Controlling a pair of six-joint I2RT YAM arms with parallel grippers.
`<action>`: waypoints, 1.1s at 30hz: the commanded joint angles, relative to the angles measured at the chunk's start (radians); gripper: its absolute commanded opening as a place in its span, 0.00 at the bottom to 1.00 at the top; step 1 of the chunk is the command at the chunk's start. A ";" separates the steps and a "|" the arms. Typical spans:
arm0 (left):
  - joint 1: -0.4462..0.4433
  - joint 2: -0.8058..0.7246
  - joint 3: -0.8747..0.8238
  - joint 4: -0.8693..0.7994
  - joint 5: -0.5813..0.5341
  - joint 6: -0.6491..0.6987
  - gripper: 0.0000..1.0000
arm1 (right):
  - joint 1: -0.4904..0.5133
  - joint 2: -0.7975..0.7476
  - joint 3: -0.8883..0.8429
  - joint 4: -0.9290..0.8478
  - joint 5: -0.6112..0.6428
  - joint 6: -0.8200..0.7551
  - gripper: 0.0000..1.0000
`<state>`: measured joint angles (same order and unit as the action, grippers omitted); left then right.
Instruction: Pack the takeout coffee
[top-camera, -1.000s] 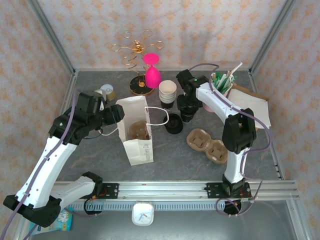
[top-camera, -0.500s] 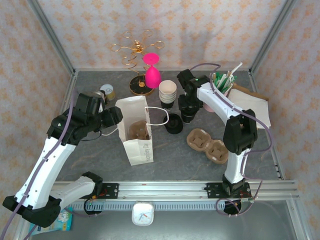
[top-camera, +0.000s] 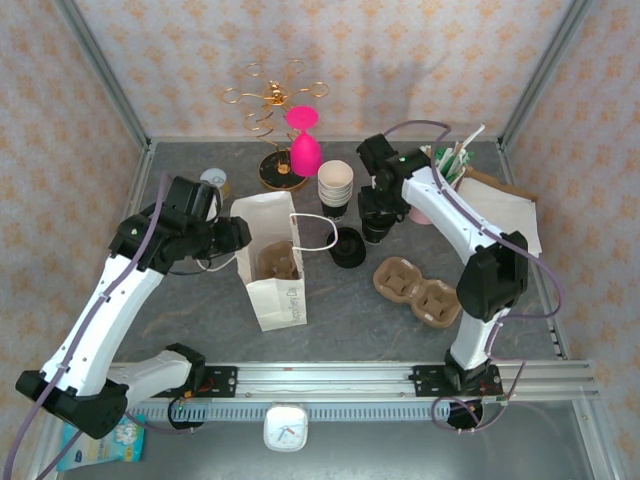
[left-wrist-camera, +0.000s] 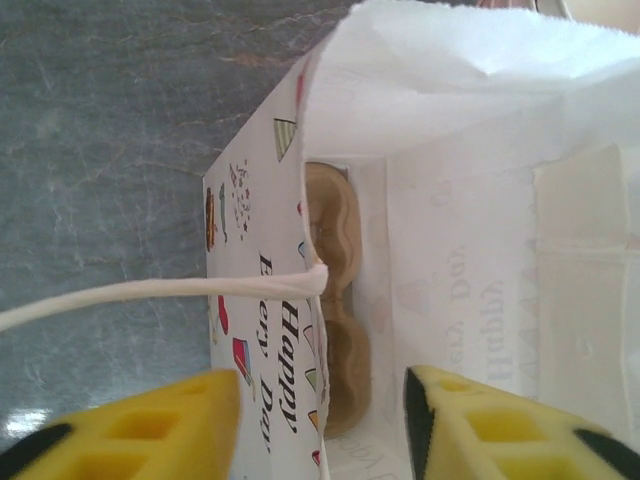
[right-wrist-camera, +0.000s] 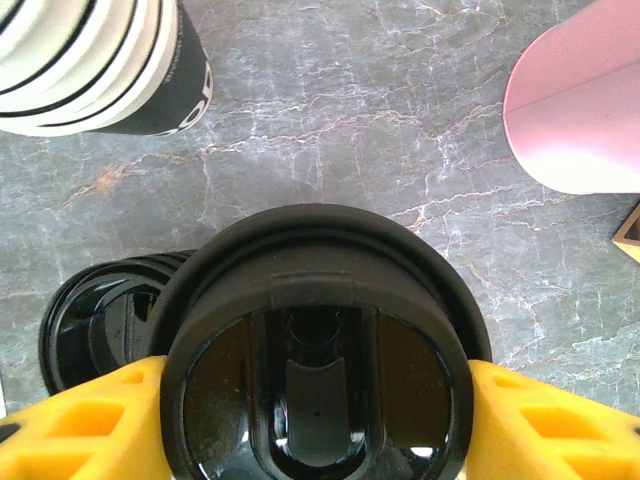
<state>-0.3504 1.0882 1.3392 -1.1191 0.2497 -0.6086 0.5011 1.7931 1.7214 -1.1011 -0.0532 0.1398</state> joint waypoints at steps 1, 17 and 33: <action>0.008 -0.005 0.004 0.009 0.003 -0.027 0.40 | 0.019 -0.055 0.059 -0.052 0.014 0.029 0.58; 0.007 -0.174 -0.162 0.254 0.034 -0.407 0.00 | 0.104 -0.092 0.233 -0.199 0.074 0.135 0.55; -0.048 -0.349 -0.383 0.640 -0.033 -0.818 0.00 | 0.151 -0.215 0.263 -0.209 0.051 0.206 0.55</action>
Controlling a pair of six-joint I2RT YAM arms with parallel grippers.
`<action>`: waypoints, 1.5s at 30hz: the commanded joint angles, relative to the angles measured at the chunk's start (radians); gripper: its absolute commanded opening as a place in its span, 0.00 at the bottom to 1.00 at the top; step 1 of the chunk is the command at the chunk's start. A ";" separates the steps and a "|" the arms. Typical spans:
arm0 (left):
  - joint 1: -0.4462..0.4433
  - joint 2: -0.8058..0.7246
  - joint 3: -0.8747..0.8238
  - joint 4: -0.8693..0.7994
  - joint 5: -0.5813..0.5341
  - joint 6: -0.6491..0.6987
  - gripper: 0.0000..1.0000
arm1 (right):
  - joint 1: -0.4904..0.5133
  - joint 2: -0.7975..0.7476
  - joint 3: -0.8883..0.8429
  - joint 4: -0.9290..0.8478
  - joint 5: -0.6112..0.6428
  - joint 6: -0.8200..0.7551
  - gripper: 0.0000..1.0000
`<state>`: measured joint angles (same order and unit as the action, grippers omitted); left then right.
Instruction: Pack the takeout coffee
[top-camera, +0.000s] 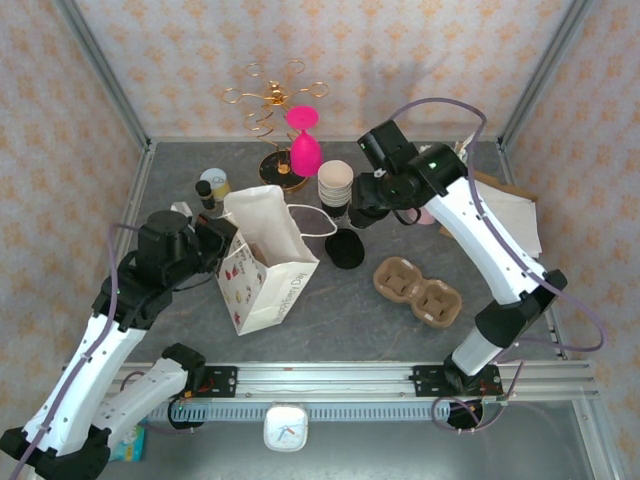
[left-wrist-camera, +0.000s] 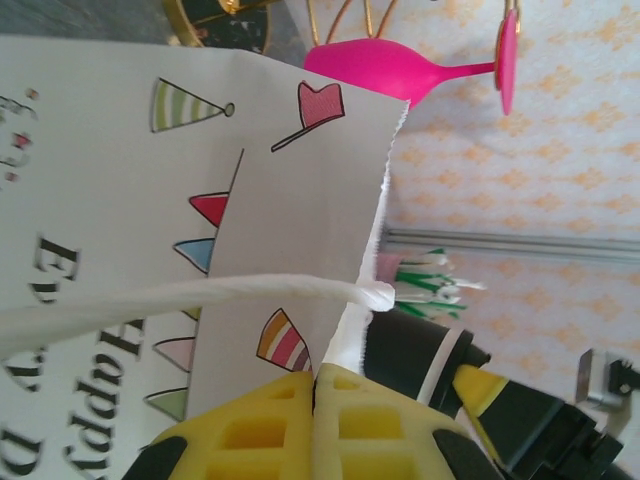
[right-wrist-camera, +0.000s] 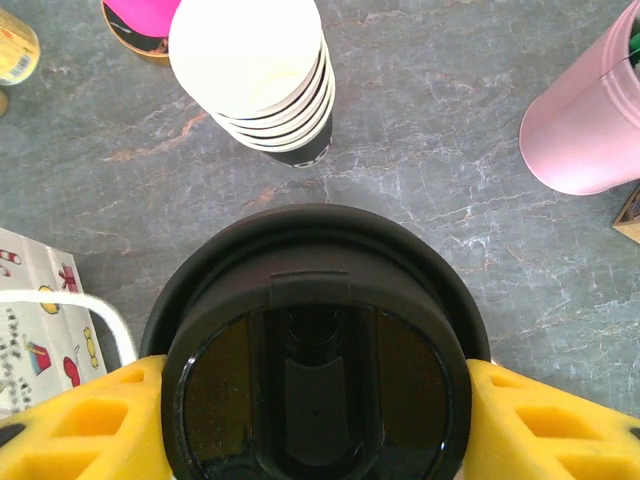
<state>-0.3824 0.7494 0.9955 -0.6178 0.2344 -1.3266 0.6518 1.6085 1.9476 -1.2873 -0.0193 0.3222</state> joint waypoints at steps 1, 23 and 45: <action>-0.022 -0.008 -0.047 0.156 -0.015 -0.111 0.00 | 0.000 -0.034 0.041 -0.023 0.018 0.022 0.55; -0.248 -0.058 -0.177 0.217 -0.270 -0.253 0.26 | 0.000 -0.053 0.137 -0.023 0.031 0.001 0.55; -0.201 0.447 0.602 -0.449 -0.319 0.764 0.58 | 0.001 -0.082 0.195 -0.022 0.028 -0.046 0.54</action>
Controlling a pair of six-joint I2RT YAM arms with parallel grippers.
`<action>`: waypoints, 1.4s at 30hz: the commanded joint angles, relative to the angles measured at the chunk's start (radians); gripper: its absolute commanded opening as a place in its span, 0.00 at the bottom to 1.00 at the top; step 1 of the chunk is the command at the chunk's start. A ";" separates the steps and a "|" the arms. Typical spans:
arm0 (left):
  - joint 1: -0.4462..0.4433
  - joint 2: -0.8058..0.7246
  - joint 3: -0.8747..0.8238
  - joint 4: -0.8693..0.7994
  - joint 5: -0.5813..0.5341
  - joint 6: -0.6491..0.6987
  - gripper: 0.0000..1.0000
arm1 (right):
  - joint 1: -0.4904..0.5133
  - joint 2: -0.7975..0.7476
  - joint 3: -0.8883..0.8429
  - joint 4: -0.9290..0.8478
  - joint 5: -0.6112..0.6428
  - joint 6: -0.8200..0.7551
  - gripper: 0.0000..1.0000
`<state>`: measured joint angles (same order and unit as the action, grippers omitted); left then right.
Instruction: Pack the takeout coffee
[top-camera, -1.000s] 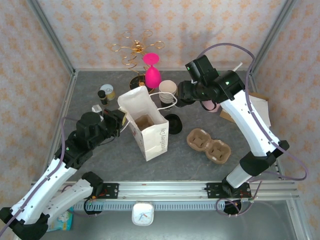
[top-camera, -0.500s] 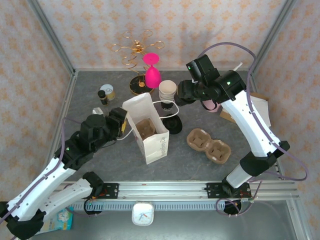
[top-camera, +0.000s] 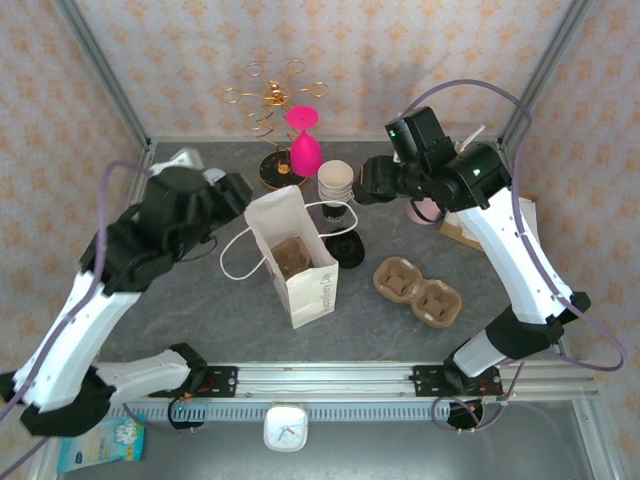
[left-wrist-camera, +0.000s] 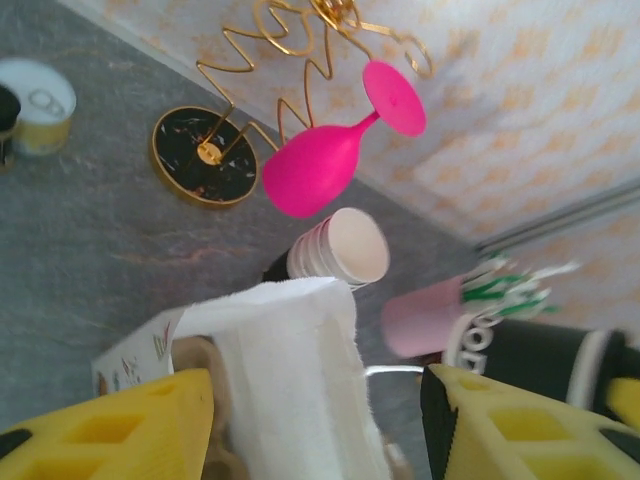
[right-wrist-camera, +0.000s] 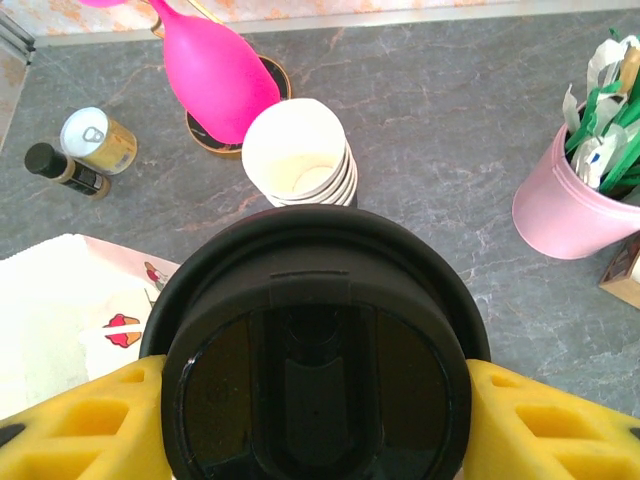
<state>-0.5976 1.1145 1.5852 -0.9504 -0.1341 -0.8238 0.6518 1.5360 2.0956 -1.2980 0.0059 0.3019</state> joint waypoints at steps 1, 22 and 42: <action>0.026 0.100 0.015 -0.103 0.063 0.297 0.59 | 0.002 -0.002 0.060 -0.012 -0.004 -0.031 0.54; 0.194 0.277 0.030 -0.161 0.131 0.564 0.63 | 0.101 0.094 0.221 -0.012 -0.076 0.030 0.51; 0.208 0.303 0.057 -0.125 0.163 0.595 0.20 | 0.152 0.142 0.276 -0.010 -0.164 0.042 0.49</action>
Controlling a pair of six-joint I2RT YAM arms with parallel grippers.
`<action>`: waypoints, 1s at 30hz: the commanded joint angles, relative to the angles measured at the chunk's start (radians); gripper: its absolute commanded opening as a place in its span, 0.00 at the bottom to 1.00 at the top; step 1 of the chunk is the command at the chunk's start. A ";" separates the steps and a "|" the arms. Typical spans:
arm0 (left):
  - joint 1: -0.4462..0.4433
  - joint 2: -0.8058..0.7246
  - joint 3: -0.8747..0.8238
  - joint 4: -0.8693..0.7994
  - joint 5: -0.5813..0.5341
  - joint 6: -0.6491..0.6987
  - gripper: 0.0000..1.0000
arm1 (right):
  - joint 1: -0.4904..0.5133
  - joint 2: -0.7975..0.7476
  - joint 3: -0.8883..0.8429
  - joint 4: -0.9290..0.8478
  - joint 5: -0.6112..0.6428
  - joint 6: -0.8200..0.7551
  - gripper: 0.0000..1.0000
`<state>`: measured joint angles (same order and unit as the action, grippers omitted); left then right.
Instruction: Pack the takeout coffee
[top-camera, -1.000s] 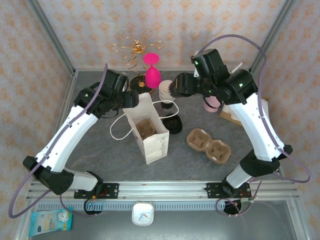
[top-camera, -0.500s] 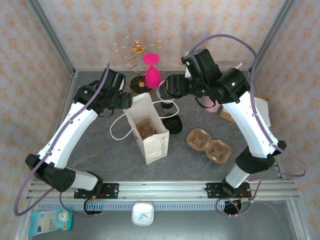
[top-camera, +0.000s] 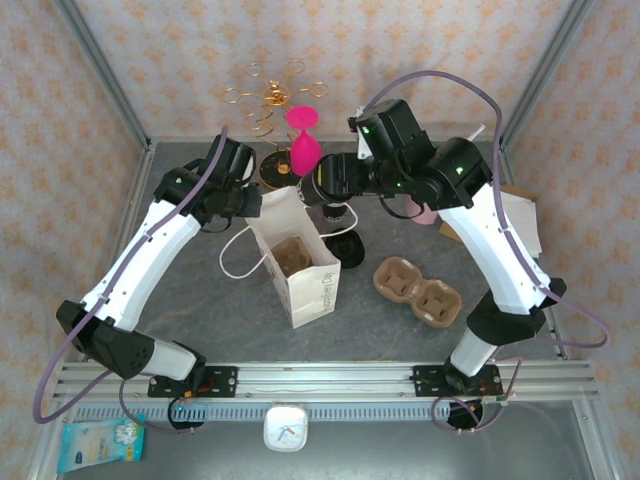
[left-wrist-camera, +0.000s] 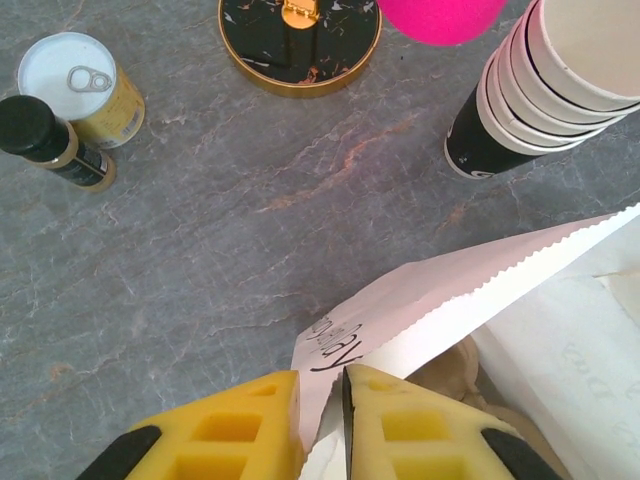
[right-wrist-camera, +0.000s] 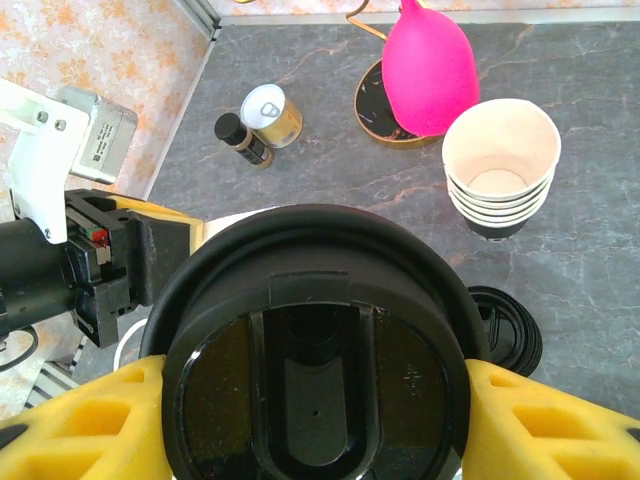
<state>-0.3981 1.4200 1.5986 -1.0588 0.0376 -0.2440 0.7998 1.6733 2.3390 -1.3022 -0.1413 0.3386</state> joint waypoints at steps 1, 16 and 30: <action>0.009 -0.004 0.051 -0.014 -0.012 0.014 0.19 | 0.005 0.007 0.033 -0.006 -0.019 0.005 0.48; 0.017 -0.021 0.066 0.003 -0.046 -0.018 0.00 | 0.093 0.058 0.062 -0.006 -0.024 0.012 0.48; 0.023 -0.079 0.049 0.005 0.011 -0.003 0.00 | 0.144 0.025 -0.064 -0.006 0.026 0.039 0.46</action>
<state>-0.3840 1.3758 1.6367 -1.0550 0.0307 -0.2596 0.9417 1.7340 2.3077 -1.3018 -0.1528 0.3611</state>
